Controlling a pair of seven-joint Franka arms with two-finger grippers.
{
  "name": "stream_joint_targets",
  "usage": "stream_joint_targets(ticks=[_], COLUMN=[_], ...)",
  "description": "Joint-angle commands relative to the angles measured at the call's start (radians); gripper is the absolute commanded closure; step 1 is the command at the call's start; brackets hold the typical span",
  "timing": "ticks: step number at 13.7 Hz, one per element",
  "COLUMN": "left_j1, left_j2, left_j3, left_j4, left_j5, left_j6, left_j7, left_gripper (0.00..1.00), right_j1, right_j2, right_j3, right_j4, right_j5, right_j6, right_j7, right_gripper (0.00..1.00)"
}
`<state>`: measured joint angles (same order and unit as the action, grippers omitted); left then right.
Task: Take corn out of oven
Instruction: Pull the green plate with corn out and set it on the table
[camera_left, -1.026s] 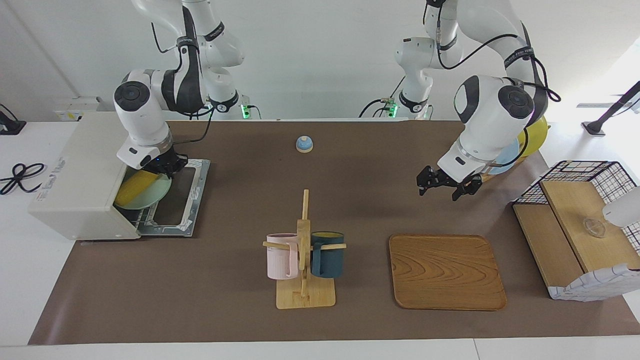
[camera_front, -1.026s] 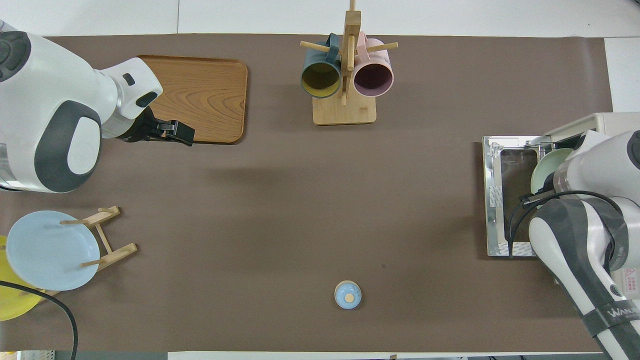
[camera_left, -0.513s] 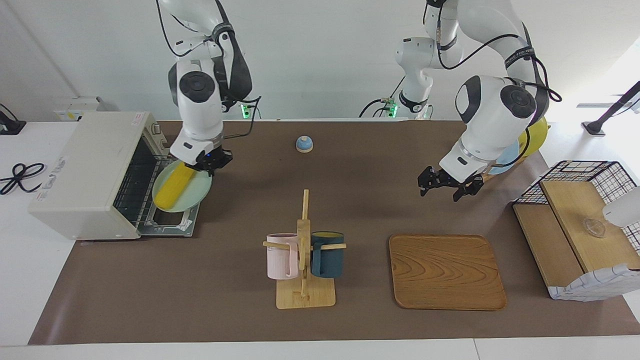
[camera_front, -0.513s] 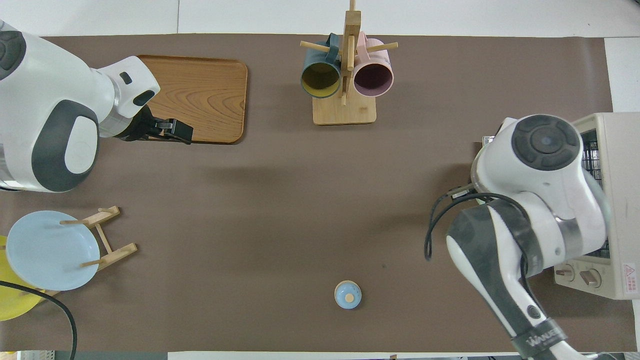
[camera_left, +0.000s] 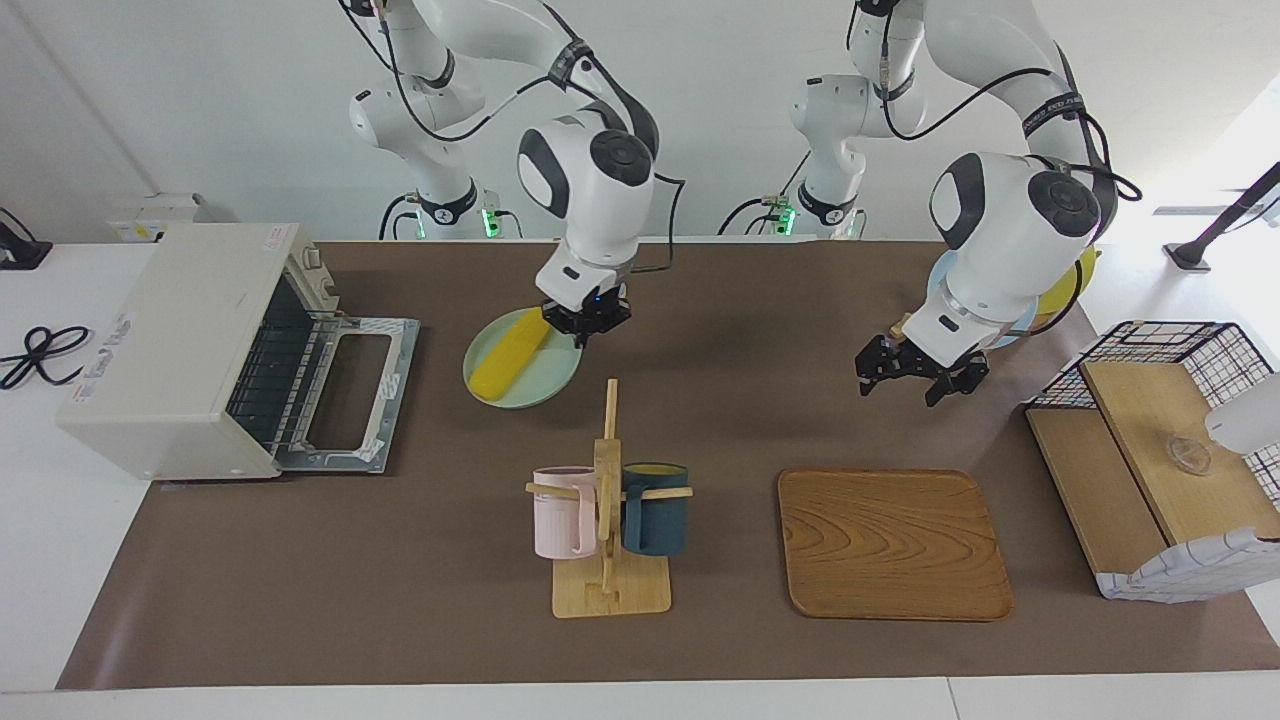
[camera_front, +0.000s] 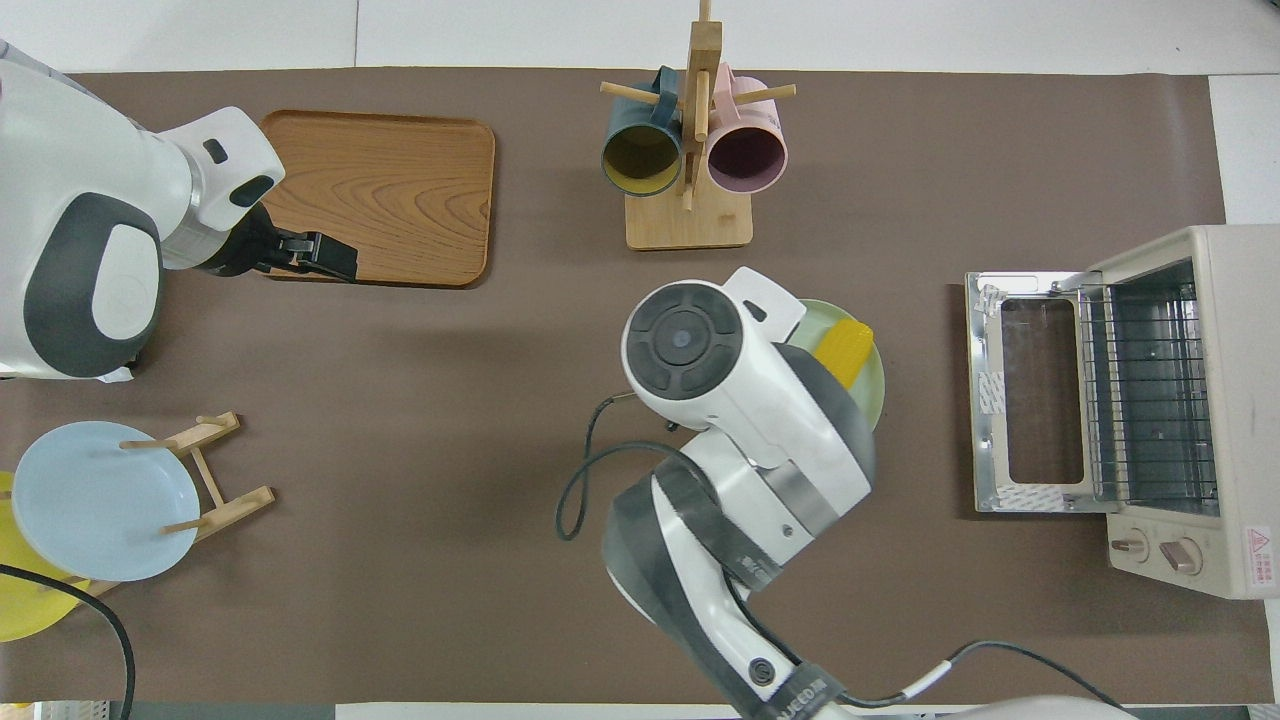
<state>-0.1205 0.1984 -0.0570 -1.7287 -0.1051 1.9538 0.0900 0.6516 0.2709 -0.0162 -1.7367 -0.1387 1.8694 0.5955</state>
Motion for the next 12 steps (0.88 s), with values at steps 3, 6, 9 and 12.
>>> stream_joint_targets(ticks=[3, 6, 9, 12], left_j1=[0.032, 0.048, 0.050, 0.048], left_j2=[0.004, 0.004, 0.004, 0.006], left_j3=[0.002, 0.003, 0.003, 0.003], left_j4=[0.000, -0.002, -0.002, -0.002], left_j5=[-0.019, -0.019, -0.019, -0.019], left_j6=[0.017, 0.017, 0.020, 0.027], left_j7=[0.069, 0.103, 0.103, 0.102], left_gripper=[0.00, 0.00, 0.00, 0.00], right_j1=[0.048, 0.077, 0.072, 0.059], right_j2=[0.218, 0.214, 0.198, 0.200], right_j3=[0.028, 0.036, 0.038, 0.036], right_j4=[0.184, 0.112, 0.025, 0.040], right_j5=[0.020, 0.031, 0.100, 0.192], right_j6=[0.077, 0.169, 0.293, 0.293], right_j7=[0.151, 0.190, 0.231, 0.233], right_gripper=[1.00, 1.00, 1.00, 0.81])
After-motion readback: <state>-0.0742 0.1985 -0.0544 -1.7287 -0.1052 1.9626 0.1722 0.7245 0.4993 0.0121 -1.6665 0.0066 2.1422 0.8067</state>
